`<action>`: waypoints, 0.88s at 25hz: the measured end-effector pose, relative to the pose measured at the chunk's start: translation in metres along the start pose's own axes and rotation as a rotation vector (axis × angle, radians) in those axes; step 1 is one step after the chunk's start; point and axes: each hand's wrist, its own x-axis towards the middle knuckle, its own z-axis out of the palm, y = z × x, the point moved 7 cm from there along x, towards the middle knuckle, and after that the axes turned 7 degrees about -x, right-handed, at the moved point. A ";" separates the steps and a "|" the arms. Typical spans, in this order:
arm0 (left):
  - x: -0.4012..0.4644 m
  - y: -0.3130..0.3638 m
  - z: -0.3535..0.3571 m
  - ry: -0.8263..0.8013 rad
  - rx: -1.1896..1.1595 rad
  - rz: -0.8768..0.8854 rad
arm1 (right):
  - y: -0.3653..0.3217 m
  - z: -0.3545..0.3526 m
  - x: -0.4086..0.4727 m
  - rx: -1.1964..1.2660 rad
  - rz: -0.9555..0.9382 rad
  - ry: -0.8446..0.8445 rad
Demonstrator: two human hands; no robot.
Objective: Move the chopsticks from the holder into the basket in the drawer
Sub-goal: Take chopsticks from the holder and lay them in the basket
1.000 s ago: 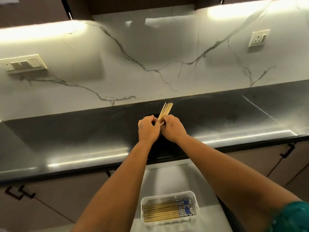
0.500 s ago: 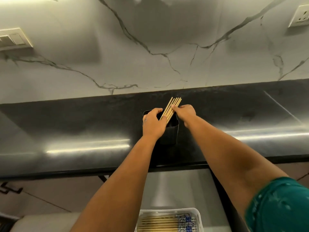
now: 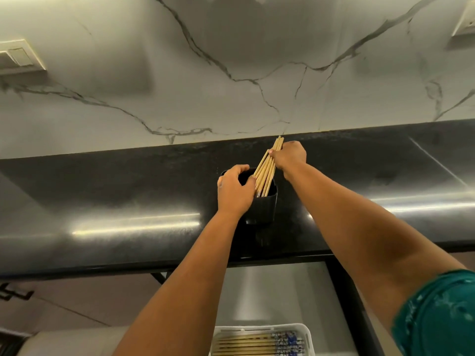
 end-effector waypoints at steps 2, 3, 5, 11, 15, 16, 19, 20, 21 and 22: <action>-0.005 0.007 -0.006 0.005 -0.019 0.001 | -0.018 -0.016 -0.014 0.037 -0.095 0.036; -0.007 0.012 -0.010 0.009 -0.033 0.003 | -0.030 -0.025 -0.024 0.047 -0.164 0.050; -0.015 0.026 -0.020 0.014 -0.071 0.024 | -0.058 -0.048 -0.050 0.056 -0.342 0.067; -0.048 0.097 -0.067 -0.073 -0.219 0.061 | -0.141 -0.114 -0.167 0.046 -0.769 -0.220; -0.106 0.122 -0.073 -0.453 -0.484 -0.009 | -0.148 -0.131 -0.242 0.149 -0.732 -0.463; -0.127 0.123 -0.074 -0.542 -0.581 -0.059 | -0.144 -0.132 -0.259 0.138 -0.714 -0.482; -0.175 0.108 -0.075 -0.621 -0.693 -0.168 | -0.118 -0.120 -0.292 0.128 -0.616 -0.547; -0.187 0.101 -0.075 -0.622 -0.709 -0.190 | -0.108 -0.112 -0.300 0.162 -0.565 -0.563; -0.199 0.093 -0.076 -0.626 -0.721 -0.209 | -0.096 -0.104 -0.307 0.211 -0.508 -0.569; -0.207 0.085 -0.077 -0.622 -0.734 -0.232 | -0.084 -0.098 -0.313 0.268 -0.453 -0.560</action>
